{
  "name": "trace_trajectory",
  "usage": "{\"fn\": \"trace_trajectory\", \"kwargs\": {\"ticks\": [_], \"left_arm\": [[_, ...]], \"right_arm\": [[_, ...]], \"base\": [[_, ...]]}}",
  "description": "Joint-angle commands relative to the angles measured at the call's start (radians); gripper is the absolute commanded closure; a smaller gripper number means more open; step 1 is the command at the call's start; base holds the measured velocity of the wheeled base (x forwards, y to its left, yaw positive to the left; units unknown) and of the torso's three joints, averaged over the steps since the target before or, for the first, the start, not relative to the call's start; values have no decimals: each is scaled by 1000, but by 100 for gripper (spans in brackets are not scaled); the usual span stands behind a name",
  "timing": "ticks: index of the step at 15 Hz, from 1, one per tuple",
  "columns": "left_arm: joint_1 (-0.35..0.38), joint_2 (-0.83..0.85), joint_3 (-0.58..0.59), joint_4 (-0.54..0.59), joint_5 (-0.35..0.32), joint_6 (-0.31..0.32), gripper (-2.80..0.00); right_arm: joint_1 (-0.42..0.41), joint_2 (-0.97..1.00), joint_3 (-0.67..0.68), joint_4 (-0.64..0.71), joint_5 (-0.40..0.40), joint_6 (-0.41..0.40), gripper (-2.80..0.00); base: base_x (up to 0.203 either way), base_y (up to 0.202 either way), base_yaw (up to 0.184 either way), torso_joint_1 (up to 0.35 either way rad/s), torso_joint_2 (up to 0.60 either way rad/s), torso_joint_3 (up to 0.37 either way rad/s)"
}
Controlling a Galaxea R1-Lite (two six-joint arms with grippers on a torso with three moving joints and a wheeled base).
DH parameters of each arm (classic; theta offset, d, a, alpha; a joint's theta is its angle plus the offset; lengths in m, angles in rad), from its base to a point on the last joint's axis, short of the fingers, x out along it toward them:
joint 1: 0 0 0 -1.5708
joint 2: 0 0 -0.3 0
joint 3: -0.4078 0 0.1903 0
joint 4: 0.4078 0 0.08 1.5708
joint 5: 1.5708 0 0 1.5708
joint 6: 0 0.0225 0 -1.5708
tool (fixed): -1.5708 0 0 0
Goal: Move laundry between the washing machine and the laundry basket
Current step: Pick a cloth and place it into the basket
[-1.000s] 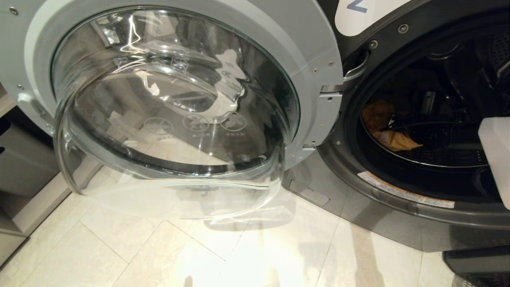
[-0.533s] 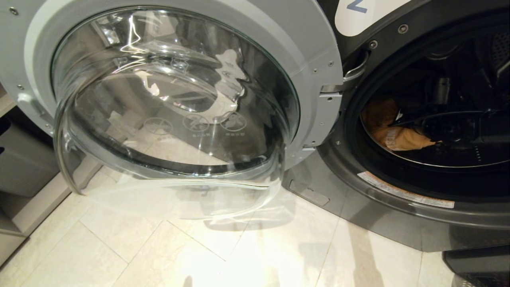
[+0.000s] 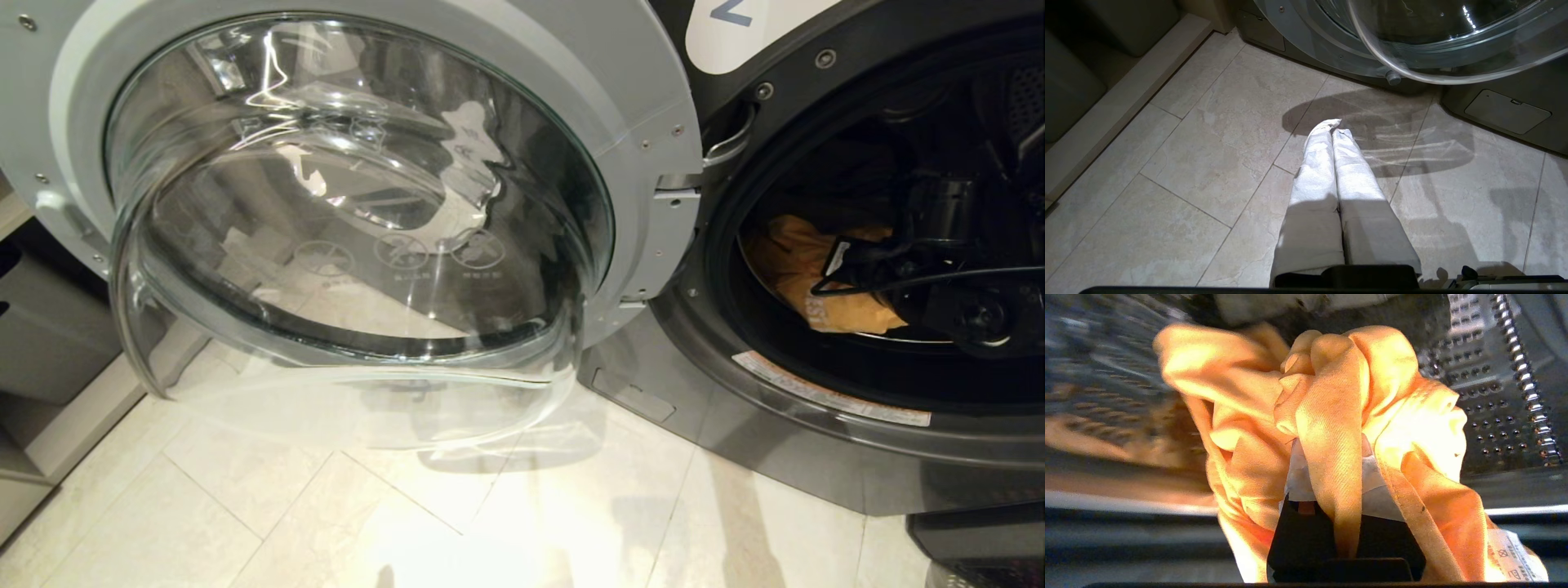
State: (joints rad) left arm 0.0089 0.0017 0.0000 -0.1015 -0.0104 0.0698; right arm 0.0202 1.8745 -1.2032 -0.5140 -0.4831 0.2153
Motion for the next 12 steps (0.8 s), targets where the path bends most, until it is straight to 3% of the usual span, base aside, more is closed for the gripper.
{"fn": "trace_trajectory", "kwargs": {"ticks": [1,9,12], "left_arm": [[0,1,40,-1,6,2,0],[0,0,40,-4,-2,-2,0],[0,1,40,-4,-3,-2,0]], "right_arm": [[19,-85,98,-35,-13,1,0],[94,-540,453,-10,-31,-5,0],[190,-823,492,212,-29,-18,0]], "base": [[0,0,0,0,0,0],[0,0,0,0,0,0],[0,0,0,0,0,0]]}}
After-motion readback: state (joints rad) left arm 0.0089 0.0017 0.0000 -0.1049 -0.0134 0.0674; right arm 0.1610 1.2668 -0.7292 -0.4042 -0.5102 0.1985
